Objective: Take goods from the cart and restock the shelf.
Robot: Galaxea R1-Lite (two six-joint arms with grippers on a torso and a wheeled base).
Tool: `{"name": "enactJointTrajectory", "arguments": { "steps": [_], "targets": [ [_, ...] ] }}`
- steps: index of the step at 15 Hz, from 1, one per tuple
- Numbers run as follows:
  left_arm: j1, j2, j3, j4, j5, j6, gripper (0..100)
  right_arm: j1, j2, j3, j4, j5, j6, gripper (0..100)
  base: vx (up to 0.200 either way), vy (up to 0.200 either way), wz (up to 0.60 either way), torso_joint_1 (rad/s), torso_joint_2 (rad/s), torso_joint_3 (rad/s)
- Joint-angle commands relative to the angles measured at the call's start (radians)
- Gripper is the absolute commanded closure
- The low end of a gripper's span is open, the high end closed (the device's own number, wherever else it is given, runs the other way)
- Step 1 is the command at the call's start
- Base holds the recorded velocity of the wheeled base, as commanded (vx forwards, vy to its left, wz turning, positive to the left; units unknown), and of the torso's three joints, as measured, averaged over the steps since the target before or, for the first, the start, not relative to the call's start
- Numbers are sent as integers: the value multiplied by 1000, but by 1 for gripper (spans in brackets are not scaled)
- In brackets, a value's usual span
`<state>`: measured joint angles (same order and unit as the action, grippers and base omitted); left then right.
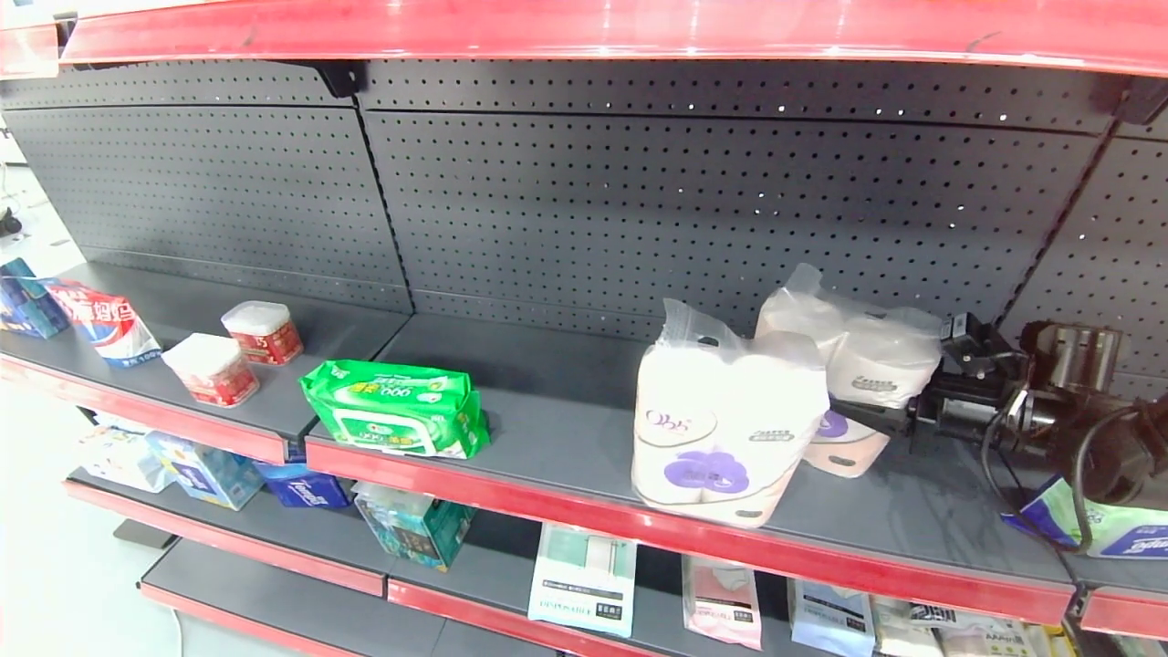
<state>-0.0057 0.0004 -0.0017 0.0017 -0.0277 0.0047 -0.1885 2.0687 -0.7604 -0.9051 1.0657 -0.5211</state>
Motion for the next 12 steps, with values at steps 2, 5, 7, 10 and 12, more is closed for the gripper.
{"name": "enactJointTrajectory", "arguments": {
  "steps": [2,5,7,10,12],
  "targets": [
    [0,0,0,0,0,0,0,31,33,-20,0,34,-10,100,0,0,0,0,0,0],
    [0,0,0,0,0,0,0,78,73,-83,-1,42,-16,100,0,0,0,0,0,0],
    [0,0,0,0,0,0,0,100,99,-132,-1,40,-16,100,0,0,0,0,0,0],
    [0,0,0,0,0,0,0,109,129,-185,2,43,-7,100,0,0,0,0,0,0],
    [0,0,0,0,0,0,0,110,146,-218,3,79,3,100,0,0,0,0,0,0]
  ]
}}
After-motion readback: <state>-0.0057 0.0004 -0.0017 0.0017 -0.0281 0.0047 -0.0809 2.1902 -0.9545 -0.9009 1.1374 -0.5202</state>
